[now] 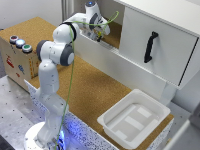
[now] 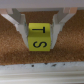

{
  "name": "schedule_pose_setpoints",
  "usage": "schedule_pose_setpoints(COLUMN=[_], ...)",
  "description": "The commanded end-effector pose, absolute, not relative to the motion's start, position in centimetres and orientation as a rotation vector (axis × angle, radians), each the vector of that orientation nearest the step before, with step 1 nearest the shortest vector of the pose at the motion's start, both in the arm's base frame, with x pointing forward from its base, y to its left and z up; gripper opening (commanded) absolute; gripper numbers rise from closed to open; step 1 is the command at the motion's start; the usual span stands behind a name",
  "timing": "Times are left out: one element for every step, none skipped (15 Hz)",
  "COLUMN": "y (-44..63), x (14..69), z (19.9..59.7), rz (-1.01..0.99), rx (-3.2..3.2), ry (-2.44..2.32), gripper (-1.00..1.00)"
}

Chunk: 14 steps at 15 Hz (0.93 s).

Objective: Put the grasped yellow block inside the left cabinet

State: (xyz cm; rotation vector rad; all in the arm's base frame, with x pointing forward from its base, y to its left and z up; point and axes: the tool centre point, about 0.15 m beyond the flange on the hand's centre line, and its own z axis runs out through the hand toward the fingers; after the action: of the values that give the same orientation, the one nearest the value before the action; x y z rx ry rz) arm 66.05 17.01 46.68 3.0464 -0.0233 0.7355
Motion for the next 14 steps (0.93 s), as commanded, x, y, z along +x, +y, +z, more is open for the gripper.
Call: schedule_pose_setpoints(y=[17.4, 17.2, 17.0, 16.9, 16.7, 16.6, 16.7, 16.5, 16.2, 15.7, 15.3, 15.0, 14.6, 14.3], x=[69.1, 68.8, 68.4, 68.0, 67.7, 67.3, 66.8, 66.1, 65.2, 64.2, 63.1, 62.2, 61.3, 60.5], z=[47.6, 48.0, 48.3, 48.4, 48.6, 48.9, 49.1, 49.7, 50.2, 50.6, 50.8, 50.9, 51.0, 50.9], rz=[0.6, 0.61, 0.641, 0.647, 0.657, 0.671, 0.678, 0.688, 0.695, 0.69, 0.684, 0.672, 0.663, 0.648], rx=[2.937, 2.95, 2.945, 2.95, 2.953, 2.951, 2.959, 2.97, 2.979, 2.986, 2.989, 2.991, 2.994, 2.991], ry=[-0.137, -0.154, -0.171, -0.187, -0.189, -0.191, -0.202, -0.221, -0.232, -0.242, -0.252, -0.261, -0.275, -0.289], gripper=[1.0, 1.0, 1.0, 1.0, 1.0, 1.0, 1.0, 1.0, 1.0, 1.0, 1.0, 1.0, 1.0, 1.0])
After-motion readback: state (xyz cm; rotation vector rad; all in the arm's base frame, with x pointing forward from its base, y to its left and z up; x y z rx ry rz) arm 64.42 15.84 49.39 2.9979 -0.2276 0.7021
